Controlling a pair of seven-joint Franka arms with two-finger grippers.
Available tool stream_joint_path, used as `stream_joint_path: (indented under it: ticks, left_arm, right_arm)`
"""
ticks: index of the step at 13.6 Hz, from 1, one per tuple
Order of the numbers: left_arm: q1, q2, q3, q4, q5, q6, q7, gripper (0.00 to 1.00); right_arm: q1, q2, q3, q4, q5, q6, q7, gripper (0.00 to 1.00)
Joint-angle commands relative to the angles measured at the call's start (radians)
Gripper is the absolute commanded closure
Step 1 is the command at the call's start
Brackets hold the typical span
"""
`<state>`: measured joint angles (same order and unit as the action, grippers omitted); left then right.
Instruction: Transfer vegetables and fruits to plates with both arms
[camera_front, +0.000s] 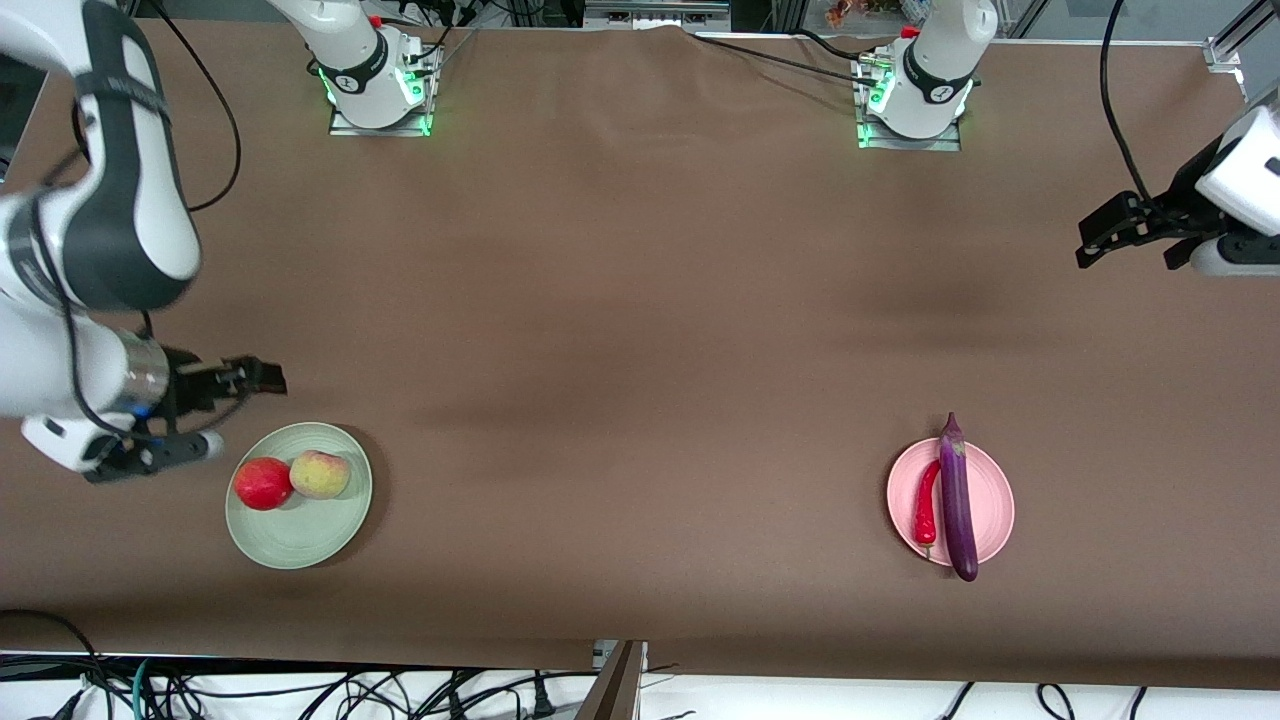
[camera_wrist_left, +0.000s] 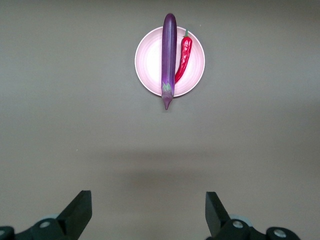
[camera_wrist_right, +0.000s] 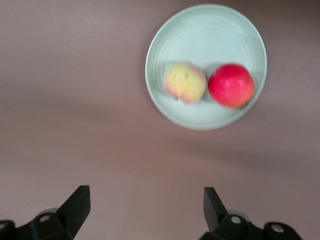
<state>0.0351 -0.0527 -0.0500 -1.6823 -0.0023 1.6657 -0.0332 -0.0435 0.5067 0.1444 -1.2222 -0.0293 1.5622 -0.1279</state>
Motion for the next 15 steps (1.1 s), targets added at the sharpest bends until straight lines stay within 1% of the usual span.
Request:
stream_joint_path:
  ticks: [1, 3, 6, 8, 10, 13, 15]
  left_arm:
    - [-0.009, -0.032, 0.009, -0.025, -0.002, -0.016, 0.001, 0.0]
    - [-0.005, 0.002, 0.007, 0.028, -0.004, -0.049, 0.001, 0.0]
    - [-0.006, 0.01, 0.001, 0.044, -0.002, -0.06, -0.001, 0.0]
    - [-0.006, 0.013, 0.001, 0.044, -0.001, -0.06, 0.001, 0.0]
    - [-0.006, 0.013, 0.001, 0.046, -0.001, -0.061, 0.001, 0.0]
    - [-0.004, 0.011, 0.001, 0.046, -0.001, -0.069, 0.001, 0.0]
    - [-0.004, 0.011, 0.002, 0.046, -0.001, -0.08, -0.001, 0.0]
  right_arm:
    - [-0.001, -0.178, 0.001, -0.143, 0.008, -0.027, 0.03, 0.0]
    - [-0.002, -0.267, 0.001, -0.203, -0.001, -0.053, 0.025, 0.0]
    - [-0.006, -0.4, -0.003, -0.247, -0.006, -0.045, 0.031, 0.0]
    - [-0.006, -0.433, -0.005, -0.261, -0.011, -0.047, 0.028, 0.0]
    - [-0.007, -0.491, -0.025, -0.371, -0.018, -0.033, 0.028, 0.0]
    - [-0.007, -0.497, -0.029, -0.382, -0.02, -0.068, 0.05, 0.0]
    - [-0.007, -0.496, -0.029, -0.381, -0.021, -0.077, 0.115, 0.0]
